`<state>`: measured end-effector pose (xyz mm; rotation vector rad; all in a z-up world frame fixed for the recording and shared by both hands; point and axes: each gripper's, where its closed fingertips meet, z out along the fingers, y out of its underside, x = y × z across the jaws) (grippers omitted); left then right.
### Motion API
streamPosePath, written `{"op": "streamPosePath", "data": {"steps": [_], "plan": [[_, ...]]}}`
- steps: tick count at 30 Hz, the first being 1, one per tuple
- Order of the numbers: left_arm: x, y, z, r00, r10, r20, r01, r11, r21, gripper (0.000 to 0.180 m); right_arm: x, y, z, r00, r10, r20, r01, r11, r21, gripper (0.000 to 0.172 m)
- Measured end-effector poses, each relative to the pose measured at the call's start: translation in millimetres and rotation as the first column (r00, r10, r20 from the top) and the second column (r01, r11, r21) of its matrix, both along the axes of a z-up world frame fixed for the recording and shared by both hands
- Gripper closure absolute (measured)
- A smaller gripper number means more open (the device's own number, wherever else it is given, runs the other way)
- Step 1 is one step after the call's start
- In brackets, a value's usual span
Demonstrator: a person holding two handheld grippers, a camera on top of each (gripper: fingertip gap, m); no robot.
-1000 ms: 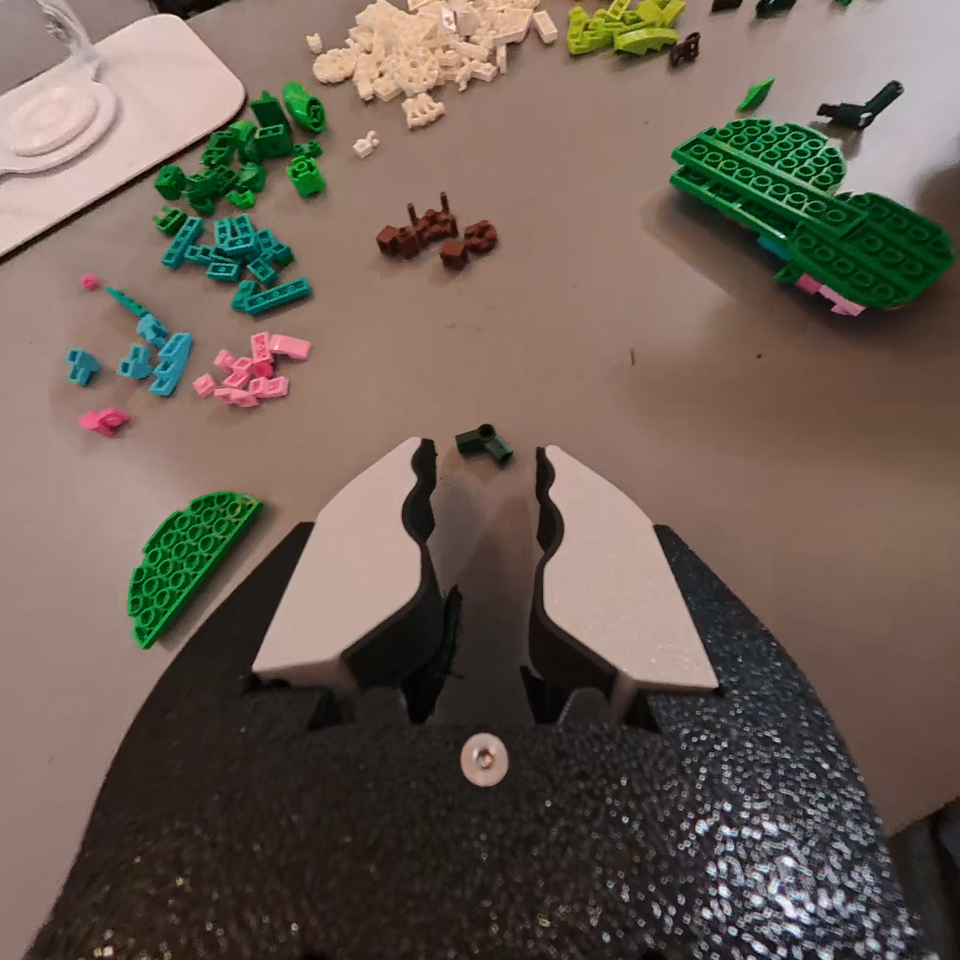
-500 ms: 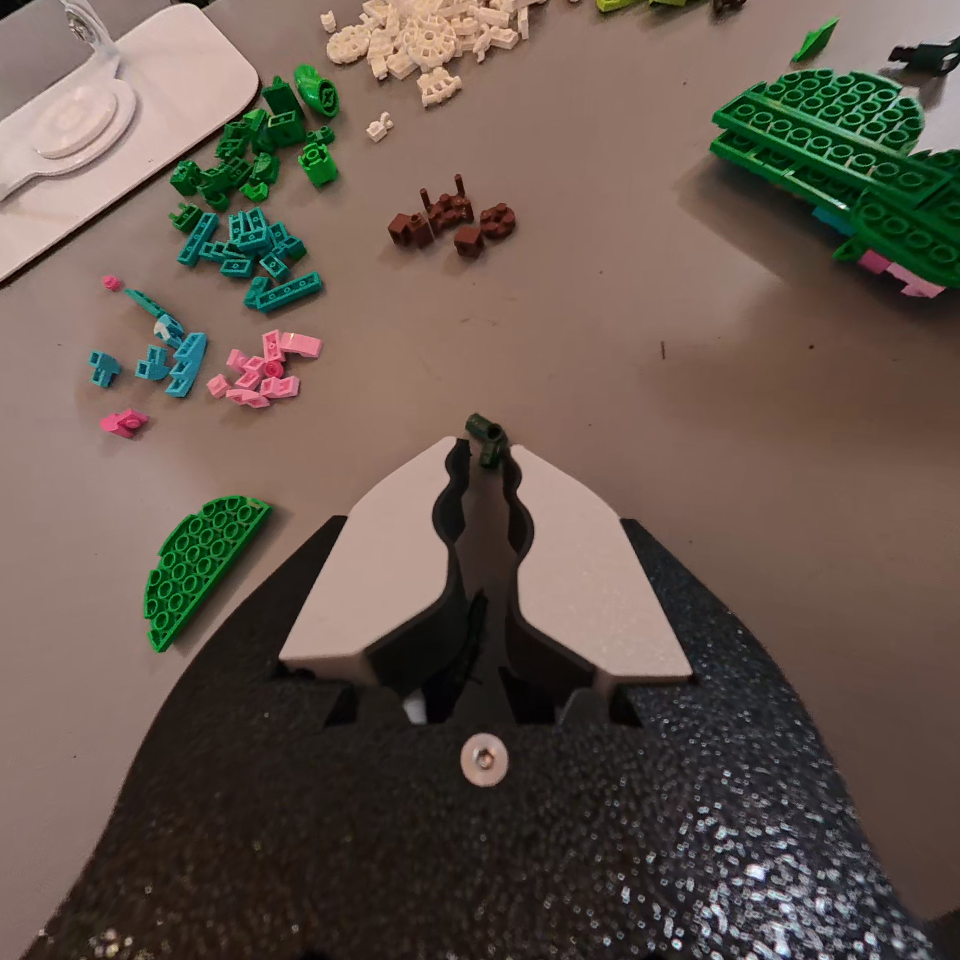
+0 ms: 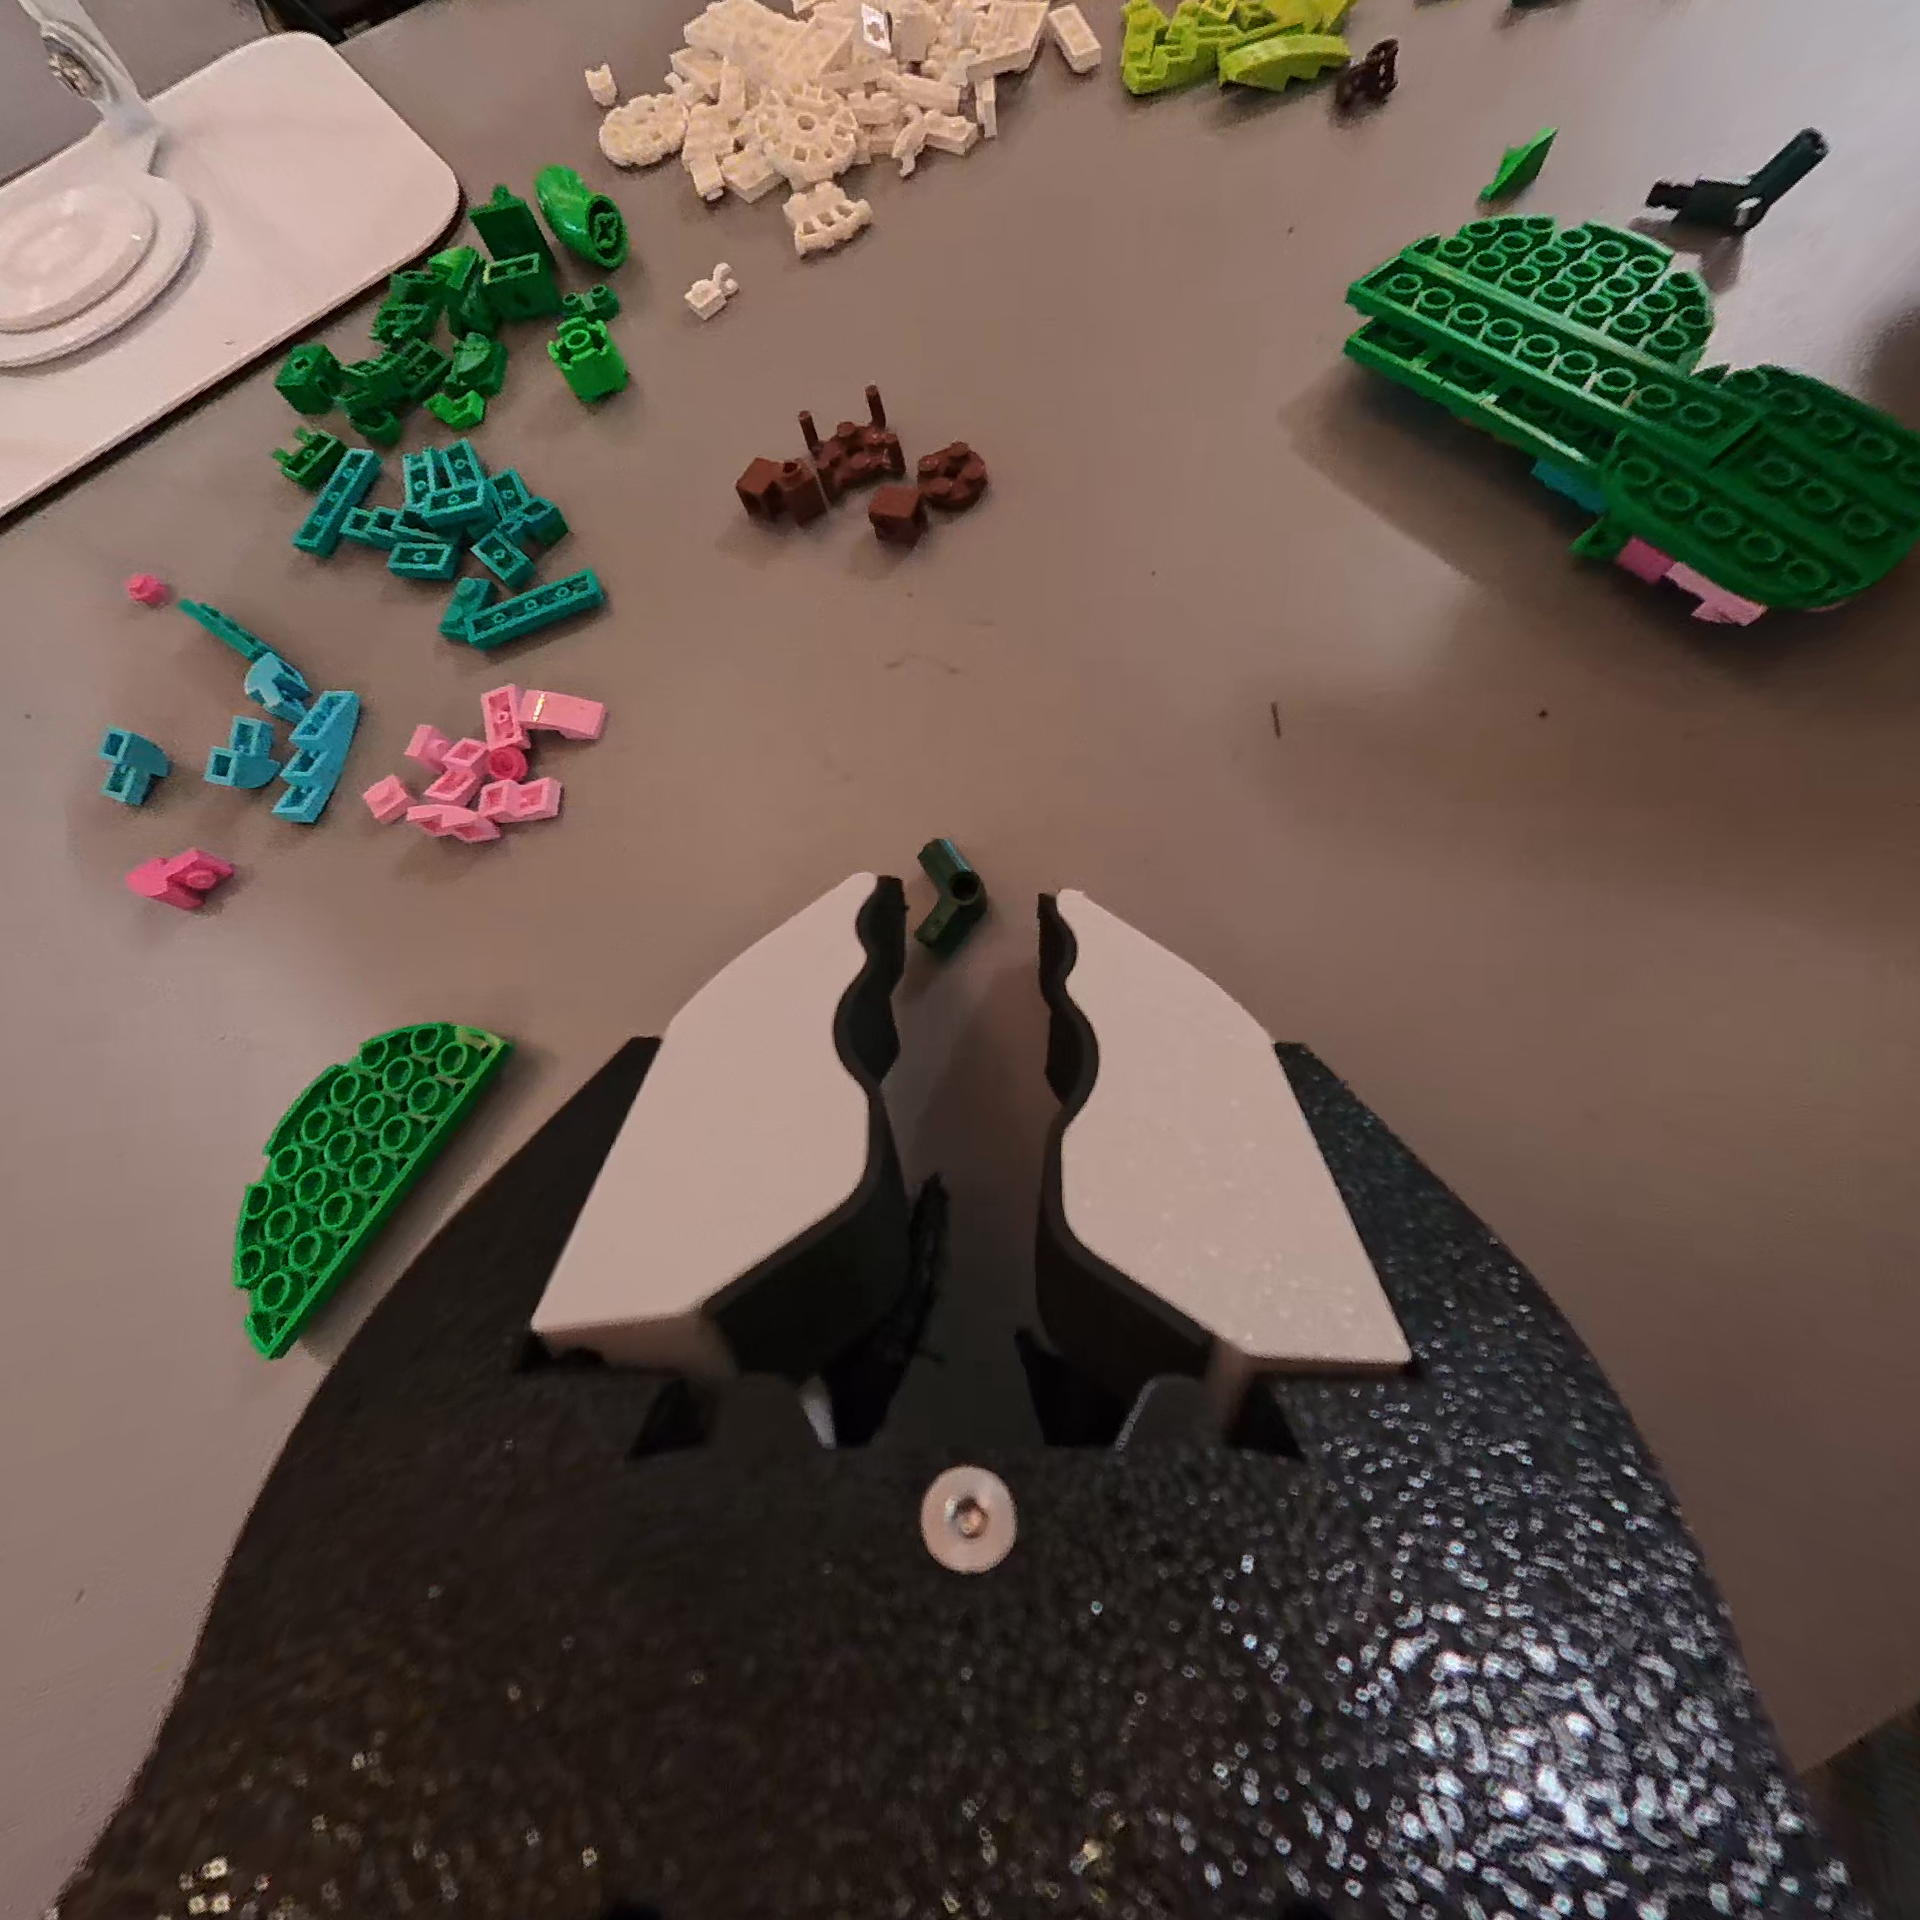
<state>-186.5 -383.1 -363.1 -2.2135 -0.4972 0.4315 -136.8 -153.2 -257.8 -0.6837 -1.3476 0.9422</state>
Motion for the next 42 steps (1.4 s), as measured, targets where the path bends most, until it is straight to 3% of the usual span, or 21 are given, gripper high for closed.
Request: {"op": "streamPosePath", "data": {"steps": [10,18,27,31,36,39,40,42], "plan": [[0.7,2.6,-6.1,1.0,-0.018,0.011,0.019,0.999,-0.04,0.172,1.4,45.7,10.3,0.987,-0.155,-0.038,0.148,0.979,-0.138,0.163],[5.0,5.4,-5.9,0.998,-0.058,-0.004,0.057,0.997,-0.046,0.173,-3.0,55.2,0.0,0.977,-0.21,-0.035,0.208,0.977,-0.056,0.165],[-2.9,12.7,0.5,0.978,-0.079,-0.194,0.061,0.993,-0.101,0.174,-5.4,44.5,-4.0,0.984,-0.178,-0.027,0.179,0.984,0.002,0.166],[-19.5,16.1,5.1,0.984,-0.021,-0.174,0.011,0.998,-0.054,0.174,-6.5,44.1,-5.7,0.983,-0.18,-0.023,0.18,0.984,0.009,0.166],[-30.3,26.4,-6.2,1.0,-0.001,0.025,0.002,0.999,-0.033,0.173,-5.9,49.1,-4.3,0.98,-0.197,-0.026,0.197,0.98,0.006,0.166],[-38.6,27.8,-6.3,1.0,0.015,0.023,-0.014,0.999,-0.035,0.173,-7.4,48.4,-2.4,0.988,-0.153,-0.011,0.154,0.984,0.093,0.165],[-41.9,26.8,-6.2,0.999,0.032,0.016,-0.032,0.999,-0.038,0.171,-9.0,46.2,-5.9,0.993,-0.114,0.026,0.109,0.982,0.156,0.164],[-46.9,26.3,-3.7,0.998,0.059,-0.005,-0.059,0.998,-0.029,0.143,-8.0,40.9,-21.3,0.986,-0.008,0.169,-0.022,0.984,0.178,0.16]]}}
